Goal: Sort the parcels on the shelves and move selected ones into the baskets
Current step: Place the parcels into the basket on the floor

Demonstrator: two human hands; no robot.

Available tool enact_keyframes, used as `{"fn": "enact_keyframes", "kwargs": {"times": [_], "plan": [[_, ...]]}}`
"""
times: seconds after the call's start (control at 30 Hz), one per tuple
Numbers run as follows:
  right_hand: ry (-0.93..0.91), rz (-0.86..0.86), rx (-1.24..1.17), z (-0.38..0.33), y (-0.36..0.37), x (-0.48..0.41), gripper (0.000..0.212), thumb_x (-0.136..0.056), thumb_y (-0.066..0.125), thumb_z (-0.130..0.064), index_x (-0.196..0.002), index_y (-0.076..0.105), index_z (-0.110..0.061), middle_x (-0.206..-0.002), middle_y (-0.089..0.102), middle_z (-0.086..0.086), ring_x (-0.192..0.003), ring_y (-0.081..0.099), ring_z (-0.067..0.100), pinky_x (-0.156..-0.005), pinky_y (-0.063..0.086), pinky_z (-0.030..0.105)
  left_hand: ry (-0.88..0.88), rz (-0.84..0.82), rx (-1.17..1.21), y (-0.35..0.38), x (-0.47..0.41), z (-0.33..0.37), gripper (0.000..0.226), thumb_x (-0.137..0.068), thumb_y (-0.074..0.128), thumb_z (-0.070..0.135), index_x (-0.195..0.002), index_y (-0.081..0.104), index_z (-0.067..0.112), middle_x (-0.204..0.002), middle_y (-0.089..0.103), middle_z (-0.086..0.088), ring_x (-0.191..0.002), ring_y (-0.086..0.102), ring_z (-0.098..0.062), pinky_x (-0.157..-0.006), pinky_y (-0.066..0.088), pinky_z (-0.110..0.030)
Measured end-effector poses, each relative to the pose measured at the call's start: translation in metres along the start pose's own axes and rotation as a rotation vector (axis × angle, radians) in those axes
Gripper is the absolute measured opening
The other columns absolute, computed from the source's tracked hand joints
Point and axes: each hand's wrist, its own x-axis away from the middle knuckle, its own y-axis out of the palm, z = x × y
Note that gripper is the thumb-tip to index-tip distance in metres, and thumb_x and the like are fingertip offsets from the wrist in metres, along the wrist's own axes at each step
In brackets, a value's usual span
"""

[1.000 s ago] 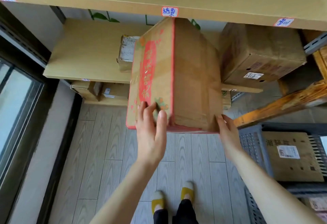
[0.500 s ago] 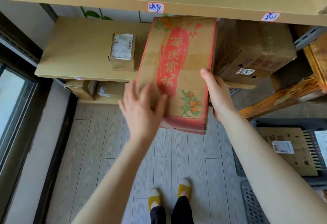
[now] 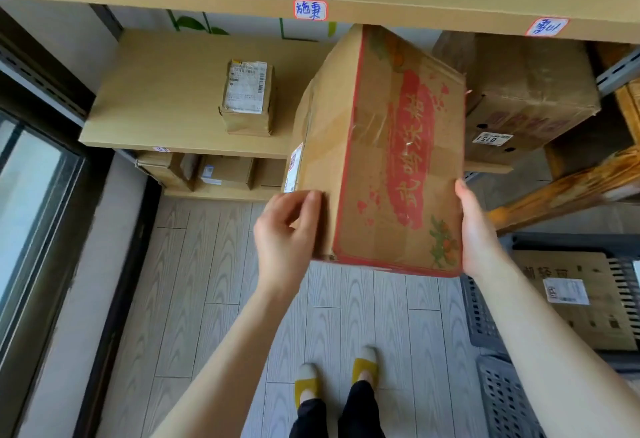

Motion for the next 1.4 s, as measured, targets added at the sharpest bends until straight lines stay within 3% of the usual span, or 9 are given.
{"fn": "enact_keyframes", "kwargs": {"times": [0.13,0.23,0.4,0.53,0.63,0.77,0.93,1.1,1.4], "plan": [[-0.038,0.033,0.029,-0.002,-0.012,-0.003,0.031,-0.081,0.051,-0.063,-0.094,0.06,-0.037,-0.071,0.073,-0.015,-0.065,0.07,0.005,-0.046,0.052,0.023,-0.072,-0.003,0.005,0.019,-0.009,-0.013,0.01,-0.088,0.057,0.03,-0.095,0.064,0.027,-0.105,0.063,0.004,-0.094,0.056,0.001,-0.08,0.042,-0.009],[-0.058,0.042,0.042,-0.003,-0.019,-0.008,0.03,-0.083,0.051,-0.061,-0.096,0.058,-0.036,-0.074,0.072,-0.014,-0.066,0.07,0.005,-0.046,0.052,0.023,-0.26,-0.049,-0.066,0.025,-0.029,-0.039,0.038,-0.09,0.047,0.045,-0.115,0.059,0.019,-0.122,0.058,-0.001,-0.112,0.053,-0.012,-0.097,0.042,-0.029],[-0.053,0.05,0.031,0.0,-0.033,-0.015,0.032,-0.088,0.045,-0.057,-0.096,0.061,-0.031,-0.077,0.073,-0.013,-0.071,0.07,0.005,-0.051,0.052,0.024,-0.676,-0.132,-0.06,0.026,-0.065,-0.077,0.072,-0.087,0.034,0.062,-0.128,0.047,0.005,-0.126,0.056,-0.013,-0.113,0.053,-0.029,-0.1,0.041,-0.041],[-0.064,0.042,0.055,0.005,-0.043,-0.02,0.031,-0.091,0.041,-0.054,-0.096,0.063,-0.034,-0.096,0.071,-0.009,-0.093,0.066,0.011,-0.075,0.051,0.034,-0.848,-0.15,0.004,0.029,-0.071,-0.095,0.057,-0.089,0.035,0.056,-0.109,0.061,0.008,-0.102,0.066,-0.007,-0.1,0.06,-0.026,-0.089,0.047,-0.035],[-0.235,0.131,0.133,0.011,-0.041,-0.019,0.024,-0.095,0.039,-0.043,-0.1,0.063,-0.039,-0.102,0.067,-0.013,-0.101,0.06,0.009,-0.086,0.047,0.03,-0.799,-0.009,0.023,0.03,-0.061,-0.095,0.042,-0.082,0.044,0.053,-0.07,0.057,0.016,-0.071,0.06,0.001,-0.078,0.059,-0.022,-0.07,0.046,-0.031],[-0.39,0.228,0.256,0.027,-0.033,-0.019,0.036,-0.099,0.034,-0.028,-0.13,0.05,-0.024,-0.125,0.054,-0.006,-0.113,0.05,0.012,-0.094,0.039,0.027,-0.711,0.076,-0.029,0.013,-0.034,-0.085,0.056,-0.068,0.051,0.072,-0.057,0.047,0.017,-0.062,0.054,0.004,-0.062,0.053,-0.015,-0.059,0.041,-0.029],[-0.273,0.217,0.26,0.063,-0.016,-0.014,0.03,-0.095,0.03,-0.019,-0.085,0.059,-0.023,-0.094,0.059,0.008,-0.098,0.052,0.031,-0.093,0.041,0.047,-0.59,0.143,-0.249,-0.013,-0.004,-0.073,0.062,-0.069,0.05,0.076,-0.076,0.052,0.015,-0.071,0.055,0.007,-0.07,0.054,-0.016,-0.066,0.041,-0.031],[0.045,-0.01,-0.128,0.089,-0.002,0.006,0.057,-0.094,0.029,-0.055,-0.131,0.05,-0.017,-0.131,0.056,0.008,-0.121,0.051,0.028,-0.107,0.036,0.048,-0.515,0.179,-0.372,-0.03,0.009,-0.061,0.06,-0.069,0.049,0.077,-0.085,0.051,0.019,-0.073,0.051,0.013,-0.078,0.052,-0.019,-0.082,0.042,-0.035],[0.097,0.154,-0.221,0.125,-0.016,0.041,0.029,-0.097,0.04,-0.038,-0.099,0.053,-0.012,-0.103,0.047,0.012,-0.098,0.047,0.029,-0.087,0.039,0.046,-0.403,0.094,-0.514,-0.033,0.027,-0.048,0.06,-0.071,0.05,0.075,-0.09,0.05,0.018,-0.089,0.055,0.004,-0.081,0.049,-0.019,-0.089,0.042,-0.04]]}}
